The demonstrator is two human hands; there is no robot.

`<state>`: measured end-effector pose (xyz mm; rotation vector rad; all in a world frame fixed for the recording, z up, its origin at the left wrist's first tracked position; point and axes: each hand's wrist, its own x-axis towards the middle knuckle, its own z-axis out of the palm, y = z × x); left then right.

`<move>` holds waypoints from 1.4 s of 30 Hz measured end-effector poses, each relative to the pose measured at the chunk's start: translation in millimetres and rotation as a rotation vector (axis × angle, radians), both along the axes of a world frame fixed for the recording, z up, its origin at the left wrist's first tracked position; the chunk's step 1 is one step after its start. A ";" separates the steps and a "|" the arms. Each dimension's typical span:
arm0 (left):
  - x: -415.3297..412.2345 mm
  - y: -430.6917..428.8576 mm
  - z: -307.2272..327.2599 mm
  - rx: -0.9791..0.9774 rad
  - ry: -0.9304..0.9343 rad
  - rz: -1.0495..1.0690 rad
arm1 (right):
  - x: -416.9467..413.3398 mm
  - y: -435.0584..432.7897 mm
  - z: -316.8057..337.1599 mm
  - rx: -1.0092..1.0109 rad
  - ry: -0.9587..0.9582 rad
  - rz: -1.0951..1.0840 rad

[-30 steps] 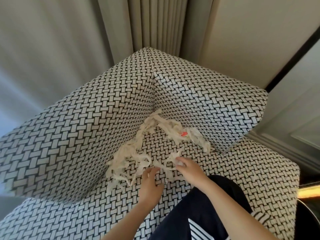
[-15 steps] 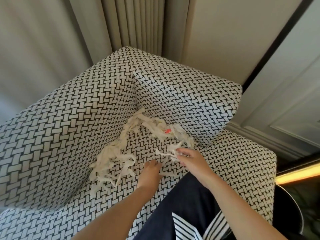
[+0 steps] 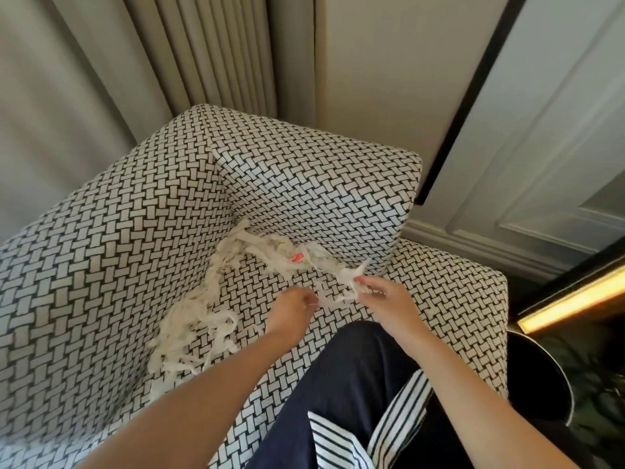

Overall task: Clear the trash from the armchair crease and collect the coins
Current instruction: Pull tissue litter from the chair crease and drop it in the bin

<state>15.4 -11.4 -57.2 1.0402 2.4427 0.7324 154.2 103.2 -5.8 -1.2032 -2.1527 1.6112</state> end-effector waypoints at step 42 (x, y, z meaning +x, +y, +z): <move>275.7 209.0 25.0 -0.254 -0.887 -0.364 | 297.4 123.0 -80.1 -0.579 0.322 -1.162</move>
